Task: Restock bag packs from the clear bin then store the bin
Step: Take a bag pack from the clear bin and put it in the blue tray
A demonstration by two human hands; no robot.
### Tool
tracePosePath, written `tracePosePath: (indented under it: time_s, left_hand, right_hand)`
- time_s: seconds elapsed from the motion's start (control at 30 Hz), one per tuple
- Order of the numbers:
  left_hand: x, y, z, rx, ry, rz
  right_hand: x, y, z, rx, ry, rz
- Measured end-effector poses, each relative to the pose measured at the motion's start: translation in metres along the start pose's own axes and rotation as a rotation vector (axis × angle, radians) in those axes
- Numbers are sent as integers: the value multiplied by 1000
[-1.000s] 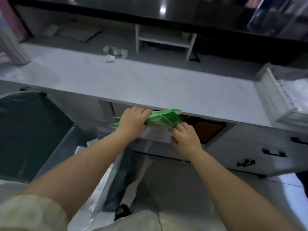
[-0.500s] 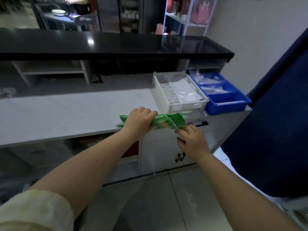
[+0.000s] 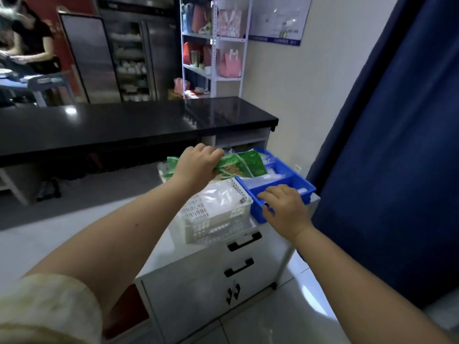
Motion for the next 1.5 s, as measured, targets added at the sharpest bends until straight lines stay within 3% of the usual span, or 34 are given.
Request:
tracePosePath:
  time_s: [0.33, 0.63, 0.87, 1.07, 1.17, 1.33, 1.5]
  left_hand:
    - [-109, 160, 86, -5, -9, 27]
    - [-188, 244, 103, 27, -19, 30]
    - [-215, 277, 104, 237, 39, 45]
    - [-226, 300, 106, 395, 94, 78]
    - [-234, 305, 105, 478, 95, 78]
    - [-241, 307, 97, 513, 101, 112]
    - [-241, 305, 96, 532, 113, 93]
  right_hand:
    - [-93, 160, -93, -42, -90, 99]
    - [-197, 219, -188, -74, 3, 297]
    - [-269, 254, -248, 92, 45, 568]
    - [-312, 294, -273, 87, 51, 658]
    - [-335, 295, -279, 96, 87, 822]
    - [-356, 281, -286, 7, 118, 1015]
    - [-349, 263, -284, 123, -9, 1049]
Point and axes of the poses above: each hand's wrist, its own y-axis towards the middle knuckle, its own x-axis out of the back of the hand, z = x × y, the point moved 4 cm from there along y, towards the middle knuckle, and after that the axes turned 13 degrees about -x, right-handed, at the moved point
